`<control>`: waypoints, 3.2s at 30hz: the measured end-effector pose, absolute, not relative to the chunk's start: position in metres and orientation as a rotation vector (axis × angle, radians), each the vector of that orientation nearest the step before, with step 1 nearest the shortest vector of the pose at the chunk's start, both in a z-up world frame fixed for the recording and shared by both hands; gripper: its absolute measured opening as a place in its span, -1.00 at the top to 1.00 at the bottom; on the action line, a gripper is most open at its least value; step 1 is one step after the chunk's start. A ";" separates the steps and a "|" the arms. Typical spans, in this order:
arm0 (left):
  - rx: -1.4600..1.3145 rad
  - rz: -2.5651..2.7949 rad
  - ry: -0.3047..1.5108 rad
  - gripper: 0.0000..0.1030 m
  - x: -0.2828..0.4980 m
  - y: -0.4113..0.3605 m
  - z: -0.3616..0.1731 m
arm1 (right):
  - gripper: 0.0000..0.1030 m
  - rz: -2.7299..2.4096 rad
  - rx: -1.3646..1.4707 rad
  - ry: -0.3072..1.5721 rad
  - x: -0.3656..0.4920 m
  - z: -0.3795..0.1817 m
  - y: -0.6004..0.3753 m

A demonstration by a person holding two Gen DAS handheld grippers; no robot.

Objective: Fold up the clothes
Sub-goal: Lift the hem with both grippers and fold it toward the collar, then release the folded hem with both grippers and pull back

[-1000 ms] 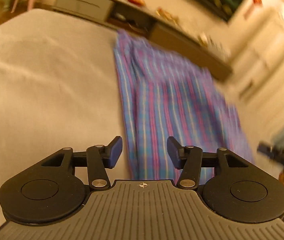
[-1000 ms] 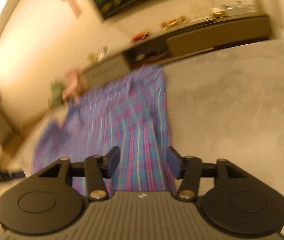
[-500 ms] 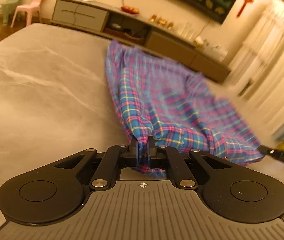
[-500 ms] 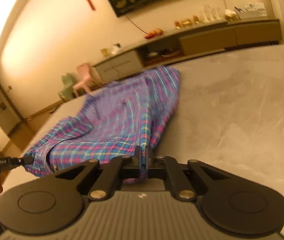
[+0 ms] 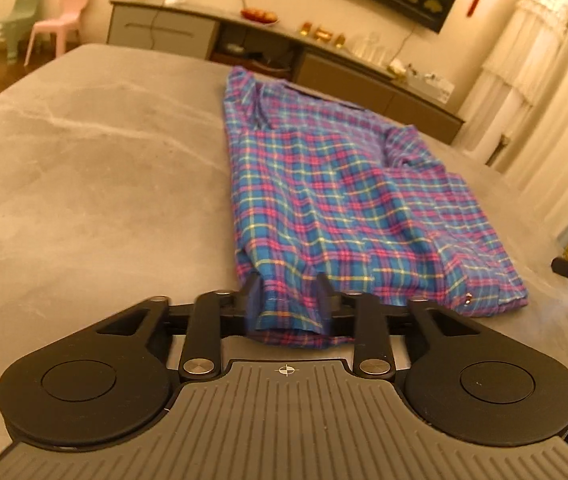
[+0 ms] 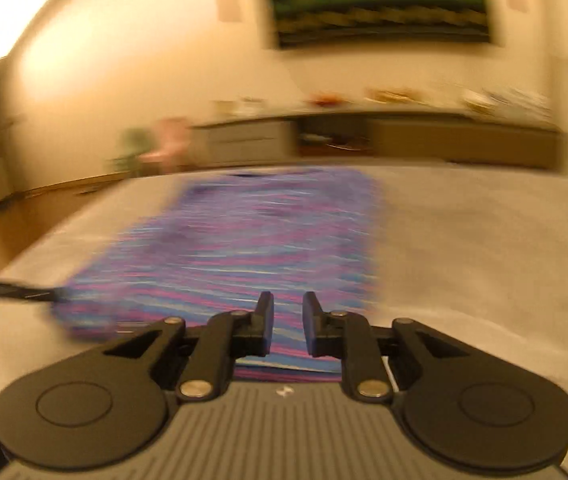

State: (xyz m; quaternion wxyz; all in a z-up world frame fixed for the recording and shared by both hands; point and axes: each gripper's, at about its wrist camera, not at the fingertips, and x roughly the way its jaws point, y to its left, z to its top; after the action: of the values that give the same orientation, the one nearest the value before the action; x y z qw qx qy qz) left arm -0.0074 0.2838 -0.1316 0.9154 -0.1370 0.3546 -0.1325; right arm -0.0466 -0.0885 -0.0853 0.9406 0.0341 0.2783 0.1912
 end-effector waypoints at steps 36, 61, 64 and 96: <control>-0.107 -0.247 0.571 0.79 -0.008 0.267 -0.104 | 0.77 0.624 -0.419 0.645 0.021 -0.126 0.066; 0.100 -0.383 0.621 0.65 0.057 0.147 -0.137 | 0.95 0.434 0.087 0.666 -0.022 -0.124 -0.108; 0.051 -0.322 0.679 0.65 0.064 0.158 -0.146 | 0.95 0.423 0.113 0.656 -0.048 -0.126 -0.120; 0.030 -0.119 0.677 0.43 0.021 0.248 -0.150 | 0.43 0.376 -0.116 0.681 0.004 -0.122 -0.080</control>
State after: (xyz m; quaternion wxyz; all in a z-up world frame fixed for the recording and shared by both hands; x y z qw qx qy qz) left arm 0.0208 0.2483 -0.1502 0.9414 0.0148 0.3318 -0.0586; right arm 0.0044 -0.0802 -0.1224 0.9236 -0.0563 0.3320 0.1830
